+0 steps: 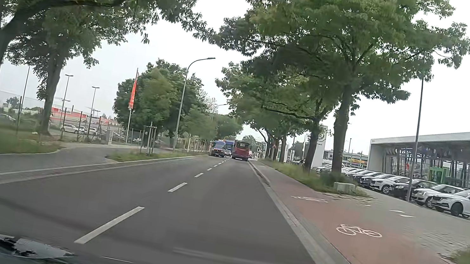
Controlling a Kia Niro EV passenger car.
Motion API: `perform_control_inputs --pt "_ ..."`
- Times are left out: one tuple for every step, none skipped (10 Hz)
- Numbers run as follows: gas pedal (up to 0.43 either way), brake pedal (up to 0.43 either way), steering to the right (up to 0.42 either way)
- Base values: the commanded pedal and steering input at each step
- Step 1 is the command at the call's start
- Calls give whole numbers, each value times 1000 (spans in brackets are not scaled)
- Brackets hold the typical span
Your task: Follow the waypoints while adhering to traffic rules and regulations
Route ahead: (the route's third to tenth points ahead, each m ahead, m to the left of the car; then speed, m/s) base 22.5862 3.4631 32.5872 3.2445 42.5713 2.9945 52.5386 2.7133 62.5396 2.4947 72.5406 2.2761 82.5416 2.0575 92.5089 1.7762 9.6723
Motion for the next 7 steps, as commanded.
perform_control_inputs --pt "0 0 4" --pt "0 0 4" --pt "0 0 4" --pt "0 0 4" --pt "0 0 4" --pt "0 0 3" --pt "0 0 3"
